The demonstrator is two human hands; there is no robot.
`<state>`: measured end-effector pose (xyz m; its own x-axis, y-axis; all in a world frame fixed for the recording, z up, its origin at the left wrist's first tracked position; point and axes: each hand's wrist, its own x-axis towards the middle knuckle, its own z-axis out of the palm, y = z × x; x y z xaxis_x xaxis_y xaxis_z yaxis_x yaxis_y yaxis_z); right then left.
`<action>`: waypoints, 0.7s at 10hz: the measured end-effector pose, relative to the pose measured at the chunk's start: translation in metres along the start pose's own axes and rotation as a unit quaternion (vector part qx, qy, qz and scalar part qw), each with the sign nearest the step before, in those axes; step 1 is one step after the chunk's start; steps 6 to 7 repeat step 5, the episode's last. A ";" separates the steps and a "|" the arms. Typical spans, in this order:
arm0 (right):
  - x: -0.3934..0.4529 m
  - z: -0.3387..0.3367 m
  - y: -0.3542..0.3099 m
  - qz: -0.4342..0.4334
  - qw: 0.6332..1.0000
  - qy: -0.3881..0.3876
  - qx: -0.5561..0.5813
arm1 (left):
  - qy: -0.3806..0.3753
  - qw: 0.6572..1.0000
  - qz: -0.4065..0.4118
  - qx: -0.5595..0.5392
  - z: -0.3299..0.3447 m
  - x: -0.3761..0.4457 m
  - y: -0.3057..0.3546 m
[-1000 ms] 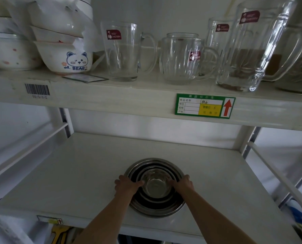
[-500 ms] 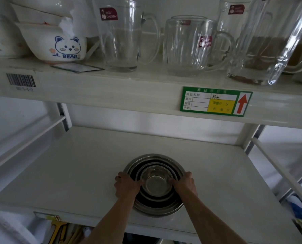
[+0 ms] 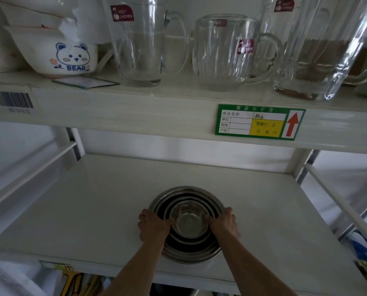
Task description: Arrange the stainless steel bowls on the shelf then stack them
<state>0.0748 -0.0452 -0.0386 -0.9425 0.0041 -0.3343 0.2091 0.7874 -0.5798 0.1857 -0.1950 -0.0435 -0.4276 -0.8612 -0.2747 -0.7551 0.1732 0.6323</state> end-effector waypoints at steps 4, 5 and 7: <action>-0.012 -0.015 0.000 -0.019 0.999 -0.024 -0.011 | 0.006 1.000 0.010 -0.006 -0.011 -0.009 0.000; -0.013 -0.023 -0.007 -0.042 0.999 0.017 -0.016 | 0.047 0.998 0.034 0.018 -0.014 -0.007 0.002; -0.013 -0.023 -0.007 -0.042 0.999 0.017 -0.016 | 0.047 0.998 0.034 0.018 -0.014 -0.007 0.002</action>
